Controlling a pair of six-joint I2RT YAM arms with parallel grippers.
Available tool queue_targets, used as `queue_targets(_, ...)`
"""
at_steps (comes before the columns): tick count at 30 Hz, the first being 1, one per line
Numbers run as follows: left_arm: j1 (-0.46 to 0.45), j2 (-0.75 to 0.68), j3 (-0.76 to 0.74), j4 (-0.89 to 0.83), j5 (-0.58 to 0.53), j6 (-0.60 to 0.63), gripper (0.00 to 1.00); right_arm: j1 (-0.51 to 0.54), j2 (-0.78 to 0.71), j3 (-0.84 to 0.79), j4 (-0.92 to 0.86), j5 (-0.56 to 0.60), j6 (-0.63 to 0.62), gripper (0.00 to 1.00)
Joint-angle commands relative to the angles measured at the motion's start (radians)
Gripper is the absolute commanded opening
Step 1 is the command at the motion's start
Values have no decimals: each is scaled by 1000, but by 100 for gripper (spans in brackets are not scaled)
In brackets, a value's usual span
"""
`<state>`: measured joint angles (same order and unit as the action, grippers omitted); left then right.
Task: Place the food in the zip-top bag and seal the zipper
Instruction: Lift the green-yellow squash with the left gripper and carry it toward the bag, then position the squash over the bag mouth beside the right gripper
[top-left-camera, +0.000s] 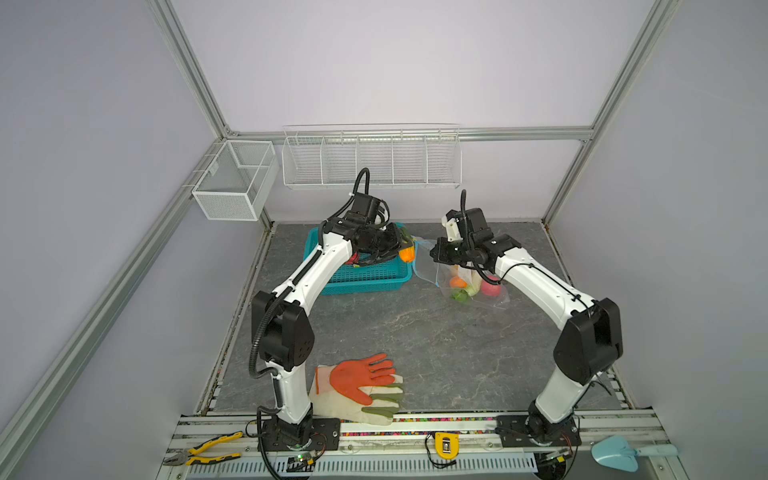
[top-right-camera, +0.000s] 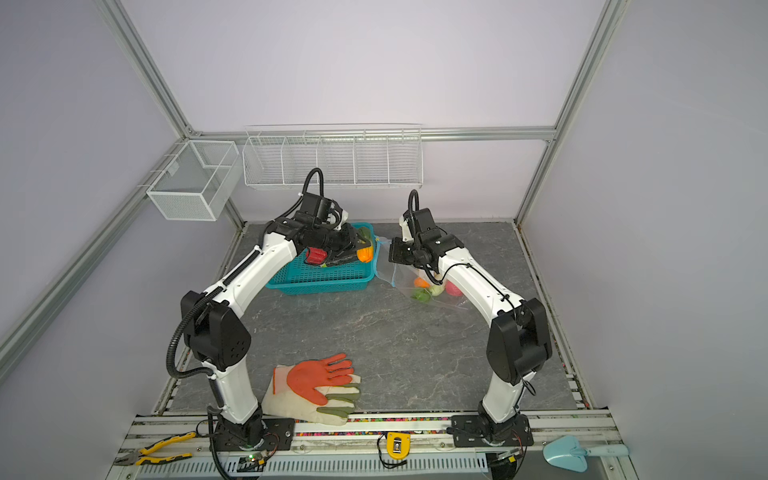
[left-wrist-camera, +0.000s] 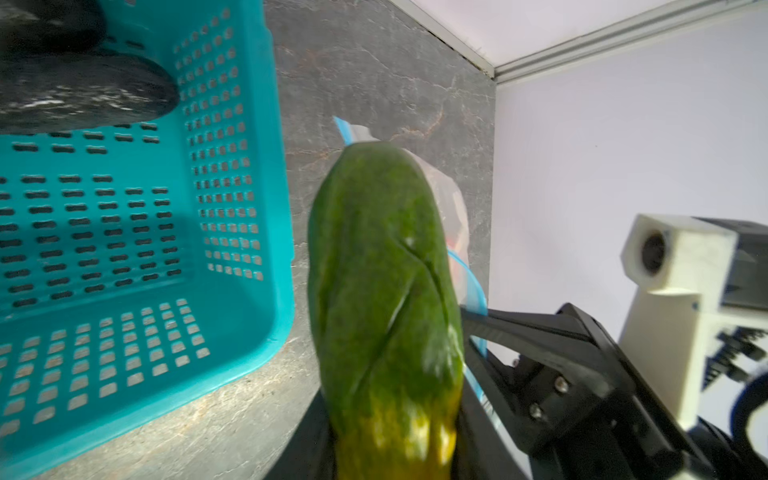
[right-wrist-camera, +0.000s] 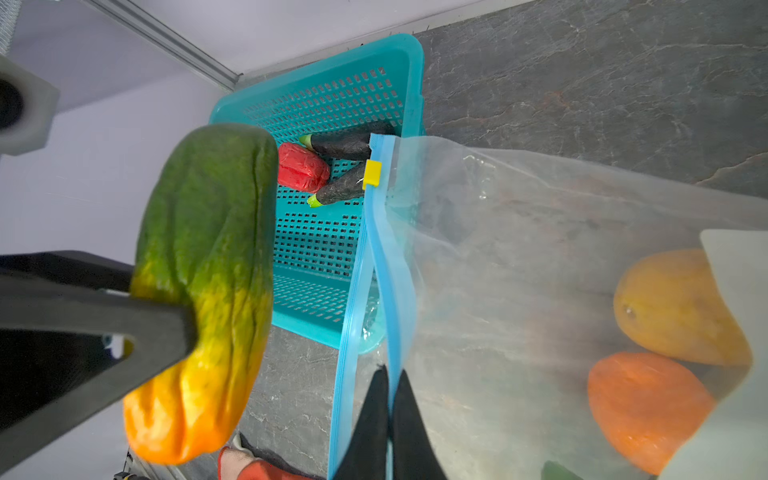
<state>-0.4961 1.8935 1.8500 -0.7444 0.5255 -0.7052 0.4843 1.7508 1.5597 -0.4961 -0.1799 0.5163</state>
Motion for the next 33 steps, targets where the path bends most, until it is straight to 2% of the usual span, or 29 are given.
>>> queue_targets(1,-27,24,49,27,15,-22,35,6,-41,-12,16,6,1,7)
queue_targets(8,-65,32,36,42,1,-31,35,6,-50,-12,22,5,-1,7)
queue_targets(19,-68,20,-61,94,12,-79,35,-1,-52,-4,19,4,-7,7)
queue_targets(33,-68,24,-121,150,73,-151,34,-6,-45,6,18,0,-8,7)
